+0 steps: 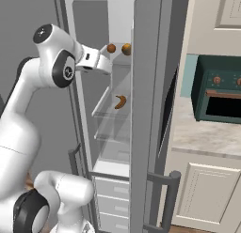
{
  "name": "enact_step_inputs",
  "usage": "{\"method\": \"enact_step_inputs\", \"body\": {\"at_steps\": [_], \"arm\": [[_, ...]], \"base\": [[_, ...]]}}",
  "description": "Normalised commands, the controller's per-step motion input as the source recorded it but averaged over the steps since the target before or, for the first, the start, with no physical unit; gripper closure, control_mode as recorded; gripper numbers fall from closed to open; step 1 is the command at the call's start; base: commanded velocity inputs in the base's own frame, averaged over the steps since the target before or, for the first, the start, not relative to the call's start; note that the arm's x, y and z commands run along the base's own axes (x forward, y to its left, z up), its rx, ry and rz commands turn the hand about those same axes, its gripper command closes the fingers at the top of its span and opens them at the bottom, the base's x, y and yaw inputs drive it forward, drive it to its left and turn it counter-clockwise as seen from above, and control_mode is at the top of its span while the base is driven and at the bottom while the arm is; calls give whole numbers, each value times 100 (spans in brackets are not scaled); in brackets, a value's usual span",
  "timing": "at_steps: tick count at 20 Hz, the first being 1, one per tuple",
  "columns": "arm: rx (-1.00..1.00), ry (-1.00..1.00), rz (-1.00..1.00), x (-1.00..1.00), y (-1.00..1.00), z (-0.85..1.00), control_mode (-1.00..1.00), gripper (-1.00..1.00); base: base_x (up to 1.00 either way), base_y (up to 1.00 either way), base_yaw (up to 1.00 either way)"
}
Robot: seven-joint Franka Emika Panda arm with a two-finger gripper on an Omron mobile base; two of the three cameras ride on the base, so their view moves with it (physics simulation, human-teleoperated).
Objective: Pick up the banana and mango from the fridge and place one fruit on each plate on the dining counter.
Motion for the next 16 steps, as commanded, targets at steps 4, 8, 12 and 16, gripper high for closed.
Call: {"method": "enact_step_inputs", "body": {"at_steps": [4,8,12,16], "arm": [[0,0,-2,60,-20,15,-100,-100],[1,-5,1,27,-22,43,-100,-100],[4,-5,17,1,-2,43,-100,-100],[0,1,27,17,1,16,-100,-100]], "base": [[0,0,0],[0,0,0],[0,0,0],[0,0,0]]}}
